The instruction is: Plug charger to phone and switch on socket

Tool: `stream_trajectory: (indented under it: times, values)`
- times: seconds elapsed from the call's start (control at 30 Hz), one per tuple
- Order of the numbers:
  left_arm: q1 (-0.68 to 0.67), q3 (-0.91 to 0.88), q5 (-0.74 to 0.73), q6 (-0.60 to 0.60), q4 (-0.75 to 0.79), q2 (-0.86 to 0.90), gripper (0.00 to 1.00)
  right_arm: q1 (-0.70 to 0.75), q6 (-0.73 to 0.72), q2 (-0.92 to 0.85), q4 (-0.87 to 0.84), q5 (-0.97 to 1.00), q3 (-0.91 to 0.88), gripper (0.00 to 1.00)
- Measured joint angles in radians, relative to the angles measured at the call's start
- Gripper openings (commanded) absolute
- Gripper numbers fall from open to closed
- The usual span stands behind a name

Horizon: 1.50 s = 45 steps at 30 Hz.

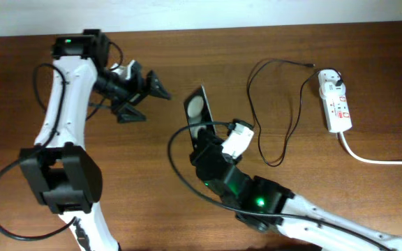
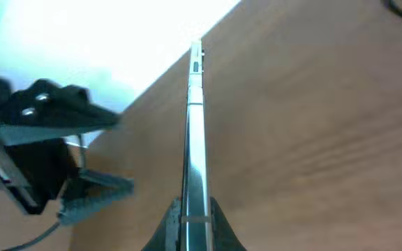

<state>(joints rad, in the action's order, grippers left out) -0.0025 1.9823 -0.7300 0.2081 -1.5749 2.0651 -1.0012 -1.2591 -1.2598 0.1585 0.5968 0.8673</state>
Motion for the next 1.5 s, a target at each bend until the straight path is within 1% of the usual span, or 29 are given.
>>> stream_trajectory:
  times: [0.07, 0.17, 0.27, 0.33, 0.37, 0.4, 0.43, 0.47, 0.5, 0.53, 0.63, 0.67, 0.7, 0.73, 0.77, 0.8, 0.83, 0.87, 0.93, 1.0, 1.03, 1.07, 1.1, 1.17, 1.2, 1.27, 1.4, 1.43, 1.5]
  values:
    - [0.068, 0.0, 0.001, -0.05, -0.027, 0.0, 0.99, 0.0, -0.08, 0.046, 0.078, -0.032, 0.0, 0.04]
    - [0.138, 0.0, 0.002, -0.122, -0.057, -0.023, 0.92, 0.0, -0.186, 0.081, 0.166, -0.064, -0.001, 0.04]
    - [0.185, 0.0, 0.003, -0.184, -0.038, -0.169, 0.88, 0.0, -0.237, 0.083, 0.175, -0.068, -0.007, 0.04]
    - [0.189, 0.0, 0.005, -0.221, 0.003, -0.317, 0.87, 0.0, -0.29, 0.086, 0.168, -0.068, -0.048, 0.04]
    - [0.188, 0.001, 0.003, -0.237, 0.041, -0.386, 0.84, 0.0, -0.309, 0.086, 0.165, -0.069, -0.073, 0.04]
    - [0.187, 0.006, 0.004, -0.254, 0.092, -0.491, 0.79, 0.0, -0.33, 0.087, 0.145, -0.07, -0.107, 0.04]
    - [0.187, 0.01, 0.006, -0.26, 0.118, -0.546, 0.79, 0.0, -0.336, 0.089, 0.121, -0.072, -0.121, 0.04]
    - [0.187, 0.011, 0.01, -0.266, 0.191, -0.626, 0.8, 0.0, -0.339, 0.101, 0.087, -0.071, -0.133, 0.04]
    - [0.187, 0.01, 0.011, -0.259, 0.216, -0.67, 0.8, 0.0, -0.339, 0.115, 0.076, -0.066, -0.134, 0.04]
    - [0.187, -0.008, 0.012, -0.24, 0.277, -0.71, 0.8, 0.0, -0.339, 0.134, 0.072, -0.058, -0.134, 0.04]
    - [0.187, -0.17, 0.009, -0.158, 0.444, -0.768, 0.82, 0.0, -0.338, 0.158, 0.068, -0.041, -0.134, 0.04]
    - [0.187, -0.302, 0.0, -0.104, 0.533, -0.768, 0.82, 0.0, -0.338, 0.158, 0.068, -0.04, -0.134, 0.04]
    - [0.187, -0.38, -0.019, -0.074, 0.581, -0.75, 0.82, 0.0, -0.339, 0.158, 0.064, -0.038, -0.134, 0.04]
    - [0.187, -0.476, -0.054, -0.039, 0.682, -0.742, 0.82, 0.0, -0.339, 0.158, 0.055, -0.037, -0.135, 0.04]
    - [0.188, -0.665, -0.132, 0.044, 0.859, -0.73, 0.86, 0.0, -0.34, 0.158, 0.039, -0.03, -0.137, 0.04]
    - [0.187, -0.79, -0.183, 0.144, 0.988, -0.716, 0.89, 0.005, -0.338, 0.158, 0.019, -0.029, -0.14, 0.04]
    - [0.187, -0.87, -0.205, 0.225, 1.073, -0.713, 0.9, 0.013, -0.339, 0.158, 0.002, -0.029, -0.14, 0.04]
    - [0.187, -0.958, -0.232, 0.344, 1.136, -0.714, 0.9, 0.022, -0.341, 0.158, -0.018, -0.03, -0.14, 0.04]
    - [0.187, -1.043, -0.254, 0.507, 1.154, -0.714, 0.89, 0.034, -0.343, 0.158, -0.058, -0.042, -0.144, 0.04]
    - [0.171, -1.065, -0.267, 0.668, 1.15, -0.715, 0.88, 0.035, -0.343, 0.157, -0.108, -0.068, -0.146, 0.04]
    - [0.152, -1.065, -0.27, 0.71, 1.151, -0.717, 0.88, 0.036, -0.345, 0.156, -0.132, -0.082, -0.146, 0.04]
    - [0.105, -1.065, -0.268, 0.773, 1.152, -0.717, 0.88, 0.037, -0.35, 0.151, -0.158, -0.097, -0.146, 0.04]
    - [0.067, -1.065, -0.262, 0.808, 1.151, -0.717, 0.88, 0.037, -0.354, 0.139, -0.19, -0.115, -0.146, 0.04]
    - [-0.014, -1.065, -0.219, 0.901, 1.151, -0.718, 0.84, 0.037, -0.361, 0.106, -0.217, -0.145, -0.147, 0.04]
    - [-0.035, -1.065, -0.201, 0.945, 1.154, -0.718, 0.75, 0.037, -0.361, 0.09, -0.231, -0.163, -0.147, 0.04]
    - [-0.037, -1.065, -0.188, 0.979, 1.174, -0.718, 0.63, 0.037, -0.36, 0.063, -0.273, -0.194, -0.148, 0.04]
    - [-0.037, -1.065, -0.199, 1.005, 1.176, -0.719, 0.6, 0.037, -0.362, 0.041, -0.333, -0.259, -0.148, 0.04]
    - [-0.037, -1.065, -0.206, 1.005, 1.176, -0.719, 0.57, 0.037, -0.363, 0.041, -0.34, -0.27, -0.148, 0.04]
    - [-0.037, -1.065, -0.226, 1.008, 1.176, -0.719, 0.48, 0.037, -0.362, 0.04, -0.362, -0.29, -0.148, 0.04]
